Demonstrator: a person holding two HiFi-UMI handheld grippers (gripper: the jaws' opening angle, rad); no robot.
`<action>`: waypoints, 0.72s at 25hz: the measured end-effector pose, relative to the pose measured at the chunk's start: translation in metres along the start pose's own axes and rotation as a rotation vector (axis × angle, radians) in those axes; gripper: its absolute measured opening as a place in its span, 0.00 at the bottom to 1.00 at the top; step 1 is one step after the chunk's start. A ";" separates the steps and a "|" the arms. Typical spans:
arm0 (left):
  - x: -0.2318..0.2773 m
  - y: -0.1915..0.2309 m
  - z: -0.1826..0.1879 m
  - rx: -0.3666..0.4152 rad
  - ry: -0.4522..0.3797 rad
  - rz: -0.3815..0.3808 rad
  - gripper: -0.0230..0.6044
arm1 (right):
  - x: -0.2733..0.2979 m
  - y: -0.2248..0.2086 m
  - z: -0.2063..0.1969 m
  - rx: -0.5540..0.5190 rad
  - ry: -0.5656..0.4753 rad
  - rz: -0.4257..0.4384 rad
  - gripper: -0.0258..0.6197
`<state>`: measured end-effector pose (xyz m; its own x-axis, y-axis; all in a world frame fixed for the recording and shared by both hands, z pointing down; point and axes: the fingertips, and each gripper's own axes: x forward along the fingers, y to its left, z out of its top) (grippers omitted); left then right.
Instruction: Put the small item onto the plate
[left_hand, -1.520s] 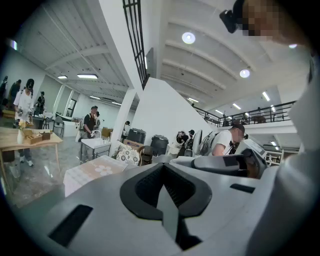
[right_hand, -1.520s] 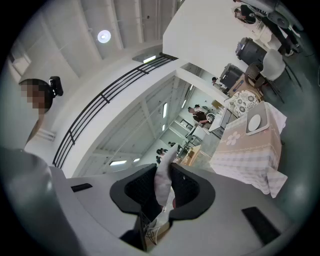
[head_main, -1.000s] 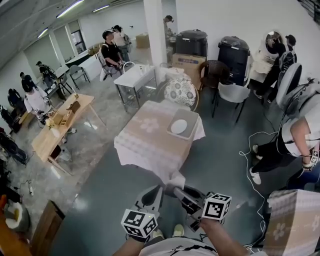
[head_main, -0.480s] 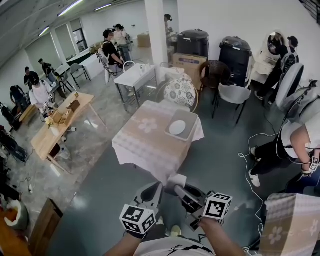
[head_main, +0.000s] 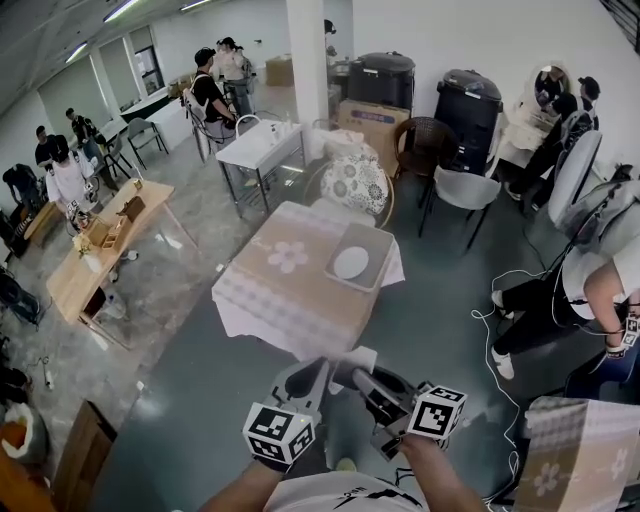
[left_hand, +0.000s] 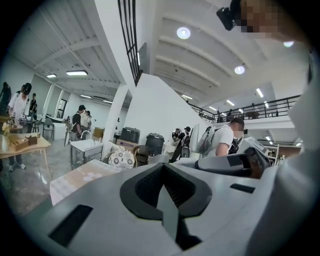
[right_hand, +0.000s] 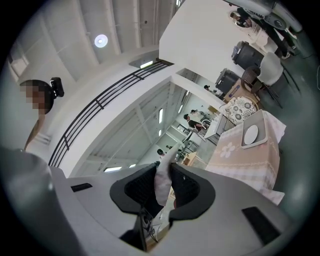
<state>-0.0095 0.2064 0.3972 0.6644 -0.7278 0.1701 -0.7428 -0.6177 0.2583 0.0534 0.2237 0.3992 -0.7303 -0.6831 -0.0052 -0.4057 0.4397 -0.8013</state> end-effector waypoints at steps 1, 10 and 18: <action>0.008 0.008 0.002 0.002 0.002 -0.005 0.05 | 0.008 -0.006 0.005 -0.002 0.001 -0.008 0.19; 0.086 0.093 0.023 -0.001 0.032 -0.078 0.05 | 0.095 -0.058 0.050 -0.006 -0.024 -0.082 0.19; 0.138 0.141 0.029 0.006 0.047 -0.150 0.05 | 0.140 -0.100 0.081 -0.005 -0.055 -0.159 0.19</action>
<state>-0.0249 0.0108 0.4296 0.7710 -0.6125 0.1743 -0.6352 -0.7204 0.2785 0.0363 0.0366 0.4304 -0.6255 -0.7752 0.0884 -0.5166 0.3266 -0.7915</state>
